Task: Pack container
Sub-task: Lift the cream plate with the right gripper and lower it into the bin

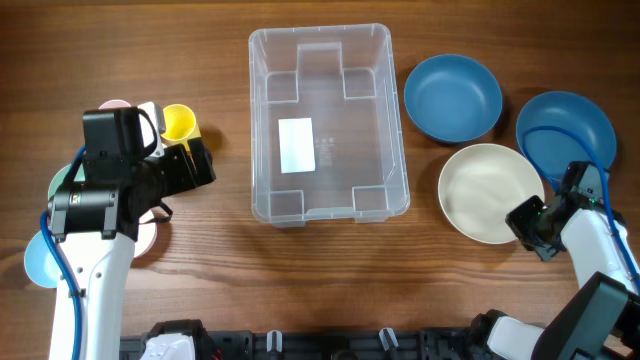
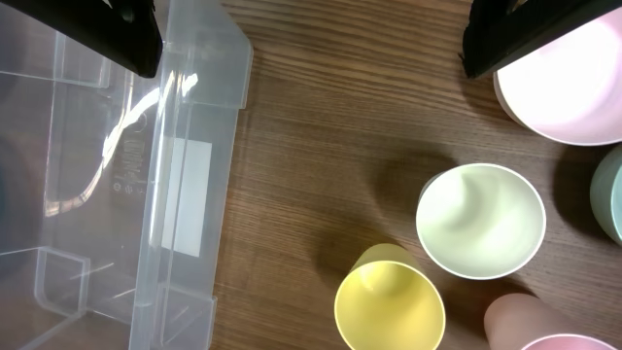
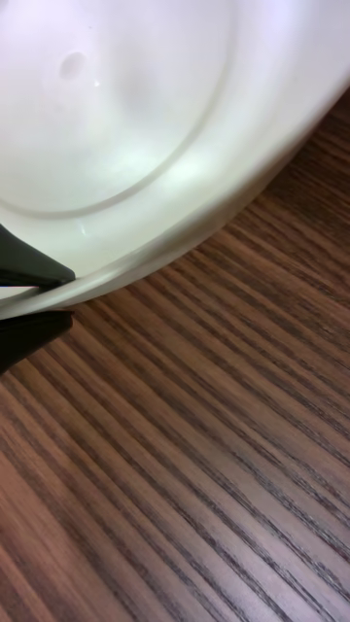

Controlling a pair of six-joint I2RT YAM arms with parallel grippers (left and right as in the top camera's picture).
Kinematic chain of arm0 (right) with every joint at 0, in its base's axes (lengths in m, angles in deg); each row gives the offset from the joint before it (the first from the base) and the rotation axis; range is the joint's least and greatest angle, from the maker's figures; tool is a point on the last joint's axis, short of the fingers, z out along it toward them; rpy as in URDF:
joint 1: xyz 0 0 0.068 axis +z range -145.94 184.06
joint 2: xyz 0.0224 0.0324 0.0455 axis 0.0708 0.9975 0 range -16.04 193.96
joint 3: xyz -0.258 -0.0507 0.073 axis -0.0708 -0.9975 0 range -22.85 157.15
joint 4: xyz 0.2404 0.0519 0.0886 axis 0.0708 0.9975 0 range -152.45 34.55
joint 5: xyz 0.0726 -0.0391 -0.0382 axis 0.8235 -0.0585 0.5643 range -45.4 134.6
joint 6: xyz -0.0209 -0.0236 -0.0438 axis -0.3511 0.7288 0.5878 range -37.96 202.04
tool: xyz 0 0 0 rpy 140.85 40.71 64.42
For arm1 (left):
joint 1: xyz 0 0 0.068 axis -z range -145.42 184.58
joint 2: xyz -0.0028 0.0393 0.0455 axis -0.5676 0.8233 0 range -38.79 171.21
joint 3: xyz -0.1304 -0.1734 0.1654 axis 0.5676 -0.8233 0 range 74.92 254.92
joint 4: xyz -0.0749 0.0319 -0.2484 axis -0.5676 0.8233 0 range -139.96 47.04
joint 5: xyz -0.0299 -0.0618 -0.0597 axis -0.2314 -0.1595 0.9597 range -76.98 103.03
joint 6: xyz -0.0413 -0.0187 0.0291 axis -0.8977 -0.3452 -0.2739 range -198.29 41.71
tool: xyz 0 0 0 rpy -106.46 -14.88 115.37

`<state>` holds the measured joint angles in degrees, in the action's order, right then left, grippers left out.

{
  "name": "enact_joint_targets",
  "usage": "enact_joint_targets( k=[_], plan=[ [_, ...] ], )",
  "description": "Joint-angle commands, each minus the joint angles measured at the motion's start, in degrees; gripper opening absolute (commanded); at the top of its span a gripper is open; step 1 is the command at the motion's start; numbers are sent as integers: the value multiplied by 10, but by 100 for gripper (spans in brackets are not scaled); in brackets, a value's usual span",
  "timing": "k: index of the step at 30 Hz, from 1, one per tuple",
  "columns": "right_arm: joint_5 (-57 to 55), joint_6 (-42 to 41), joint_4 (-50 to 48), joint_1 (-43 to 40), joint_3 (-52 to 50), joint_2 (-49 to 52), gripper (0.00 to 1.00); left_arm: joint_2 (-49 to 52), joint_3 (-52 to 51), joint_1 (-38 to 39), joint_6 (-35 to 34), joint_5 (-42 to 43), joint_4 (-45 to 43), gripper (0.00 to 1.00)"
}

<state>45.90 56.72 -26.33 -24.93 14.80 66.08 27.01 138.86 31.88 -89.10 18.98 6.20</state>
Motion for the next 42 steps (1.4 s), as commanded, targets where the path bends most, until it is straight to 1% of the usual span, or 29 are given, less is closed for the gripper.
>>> enact_joint_targets(
  k=[1, 6, 9, 12, 14, 16, 20, 21, 23, 26, 28, 29, 33, 34, 36, 40, 42],
  plan=[
    [3, 16, 23, 3, -9, 14, 4, 3, 10, -1, 0, 10, -2, 100],
    [19, 38, 93, 3, 41, -44, 4, 3, 10, -1, 0, 10, -2, 100],
    [44, 40, 114, 3, 59, -98, 4, 3, 10, -1, 0, 10, -2, 100],
    [49, 44, 126, 3, 72, -129, 4, 3, 10, -1, 0, 10, -2, 100],
    [79, 58, 140, 3, 95, -159, 4, 3, 10, -1, 0, 10, -5, 100],
    [78, 60, 158, 7, 126, -175, 4, 3, 10, -1, 0, 11, -6, 100],
    [78, 80, 199, 56, 238, -186, 4, 3, 10, -1, 0, 10, -6, 100],
    [78, 88, 210, 90, 290, -184, 4, 3, 10, -1, 0, 10, -6, 100],
    [78, 91, 220, 138, 351, -173, 4, 3, 10, -1, 0, 11, -6, 100],
    [75, 123, 248, 234, 454, -119, 4, 3, 10, -1, 0, 10, -6, 100],
    [61, 150, 281, 307, 532, -50, 4, 3, 10, -1, -2, 10, -4, 100],
    [38, 155, 298, 342, 574, -7, 4, 3, 10, -1, -16, 5, -1, 100],
    [14, 194, 304, 424, 703, 135, 4, 4, 22, -1, -49, -47, 40, 99],
    [10, 194, 304, 433, 718, 155, 4, 5, 31, -1, -49, -54, 51, 100],
    [3, 208, 296, 457, 766, 226, 4, 11, 68, -1, -48, -63, 78, 100],
    [-5, 207, 231, 479, 771, 325, 4, 33, 141, -1, -49, -63, 97, 99],
    [-13, 208, 199, 489, 771, 372, 4, 40, 147, -1, -49, -63, 92, 100]
  ],
)
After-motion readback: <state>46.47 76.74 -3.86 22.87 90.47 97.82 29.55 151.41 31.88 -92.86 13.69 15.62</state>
